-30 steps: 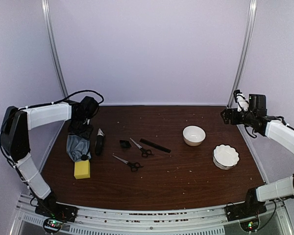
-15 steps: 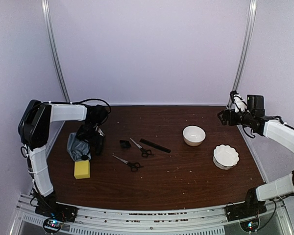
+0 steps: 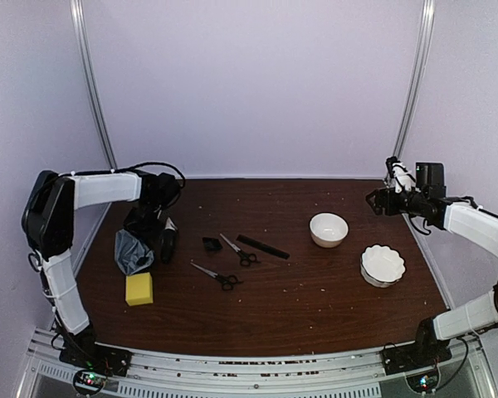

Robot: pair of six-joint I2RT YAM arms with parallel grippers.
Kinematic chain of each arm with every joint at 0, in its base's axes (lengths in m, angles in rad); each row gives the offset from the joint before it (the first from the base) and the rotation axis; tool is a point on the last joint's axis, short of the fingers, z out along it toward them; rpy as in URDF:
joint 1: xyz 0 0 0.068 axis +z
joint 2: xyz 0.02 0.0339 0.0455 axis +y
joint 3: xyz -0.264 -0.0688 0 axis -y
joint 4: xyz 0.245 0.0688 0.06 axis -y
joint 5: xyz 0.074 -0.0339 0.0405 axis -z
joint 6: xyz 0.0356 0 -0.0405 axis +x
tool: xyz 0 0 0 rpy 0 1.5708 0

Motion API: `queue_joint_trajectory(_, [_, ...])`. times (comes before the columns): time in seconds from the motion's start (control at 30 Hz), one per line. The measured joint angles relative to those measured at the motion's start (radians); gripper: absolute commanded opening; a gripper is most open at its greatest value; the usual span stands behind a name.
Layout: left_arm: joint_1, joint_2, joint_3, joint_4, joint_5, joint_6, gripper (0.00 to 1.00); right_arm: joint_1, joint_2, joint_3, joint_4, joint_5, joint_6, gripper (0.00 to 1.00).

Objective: Sort the hair-cutting tools

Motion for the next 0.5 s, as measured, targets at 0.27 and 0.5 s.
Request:
queue_joint_trajectory(0.27, [-0.058,-0.359,0.023,0.019,0.162,0.053,0.00,0.014,0.001,0.011,-0.023,-0.121,-0.009,0.66])
queue_joint_trajectory(0.5, [-0.237,-0.522,-0.048,0.375,0.401,0.019,0.00,0.160,0.010,0.213,-0.143,-0.198,0.025,0.64])
